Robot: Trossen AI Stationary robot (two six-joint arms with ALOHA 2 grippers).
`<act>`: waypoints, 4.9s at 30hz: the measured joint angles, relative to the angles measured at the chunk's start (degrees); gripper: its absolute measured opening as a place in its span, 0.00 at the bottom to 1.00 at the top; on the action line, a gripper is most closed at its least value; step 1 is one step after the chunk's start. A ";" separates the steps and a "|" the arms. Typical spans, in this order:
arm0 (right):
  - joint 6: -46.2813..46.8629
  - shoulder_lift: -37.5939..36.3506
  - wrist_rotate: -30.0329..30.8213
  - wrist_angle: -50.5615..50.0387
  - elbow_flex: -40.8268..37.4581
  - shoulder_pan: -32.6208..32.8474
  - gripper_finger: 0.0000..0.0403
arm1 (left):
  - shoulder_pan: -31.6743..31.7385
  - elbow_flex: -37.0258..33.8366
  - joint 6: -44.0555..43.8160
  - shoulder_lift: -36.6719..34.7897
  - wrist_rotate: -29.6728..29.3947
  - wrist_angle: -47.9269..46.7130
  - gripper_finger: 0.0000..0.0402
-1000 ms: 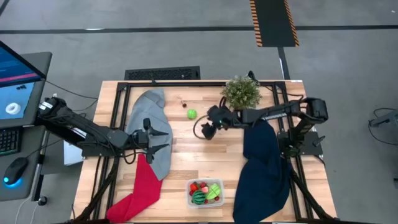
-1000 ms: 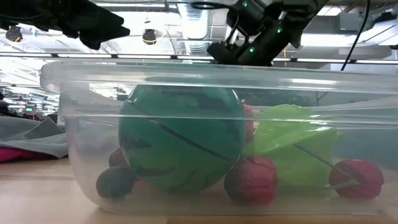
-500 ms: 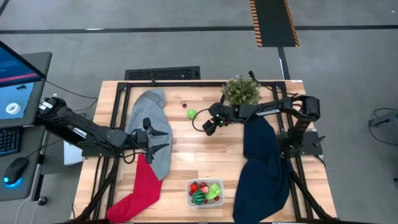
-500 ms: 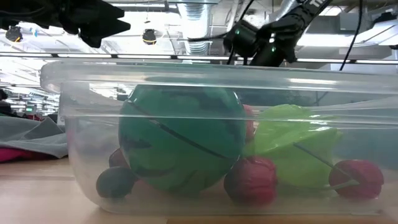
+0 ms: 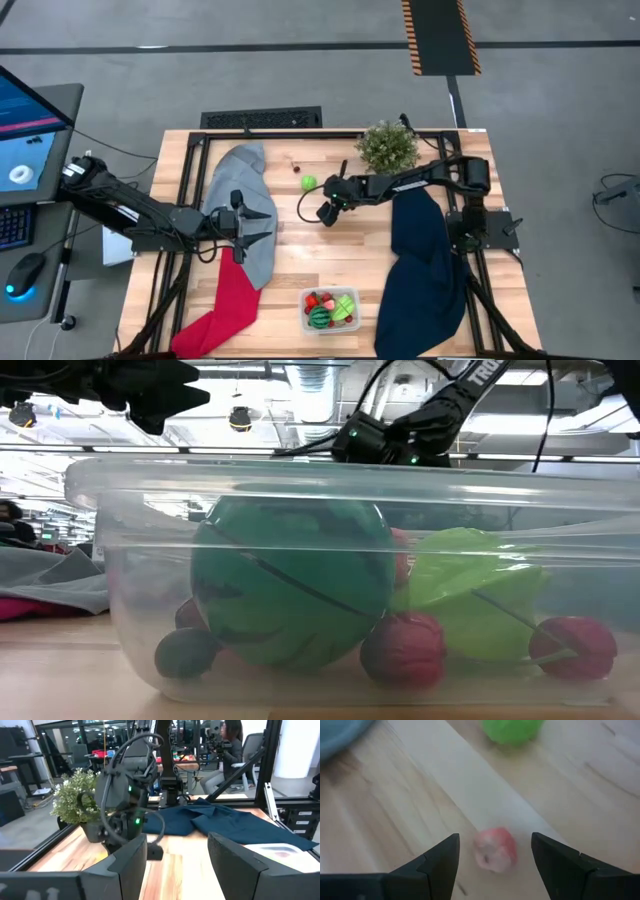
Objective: Pick and placing Produce into tupperware
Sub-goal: Put the peach into the transparent bin, then put the corn into the transparent bin
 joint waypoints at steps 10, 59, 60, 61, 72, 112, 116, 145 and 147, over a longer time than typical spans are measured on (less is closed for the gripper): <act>0.41 1.88 0.60 -6.06 3.43 0.14 0.67 | -0.07 0.03 -3.81 0.04 0.31 -1.88 0.50; 11.60 1.51 13.74 -24.11 18.79 29.55 0.24 | -0.07 0.03 -7.33 0.07 4.20 -4.07 0.50; 13.01 1.51 13.74 -24.31 18.79 30.70 0.24 | -0.07 0.03 -7.44 0.07 4.20 -3.98 0.50; 14.16 1.51 13.80 -24.34 18.79 31.81 0.24 | -0.07 0.03 -7.44 0.07 4.20 -3.82 0.50; 23.34 1.51 16.67 -23.81 18.79 39.30 0.24 | -0.07 0.03 -10.62 0.07 4.22 -2.73 0.50; 38.65 2.12 27.86 -40.95 18.75 27.68 0.43 | -0.07 0.03 -12.42 0.07 2.10 0.15 0.50; 40.06 2.11 29.73 -42.33 18.75 23.55 0.38 | -0.07 0.03 -12.42 0.07 2.08 0.65 0.50; 40.35 2.12 21.99 -43.51 18.57 4.85 0.46 | -0.07 0.03 -13.29 0.07 2.62 3.39 0.50; 40.38 2.76 21.97 -43.13 18.66 4.07 0.45 | -0.07 0.03 -13.89 0.07 2.62 3.37 0.50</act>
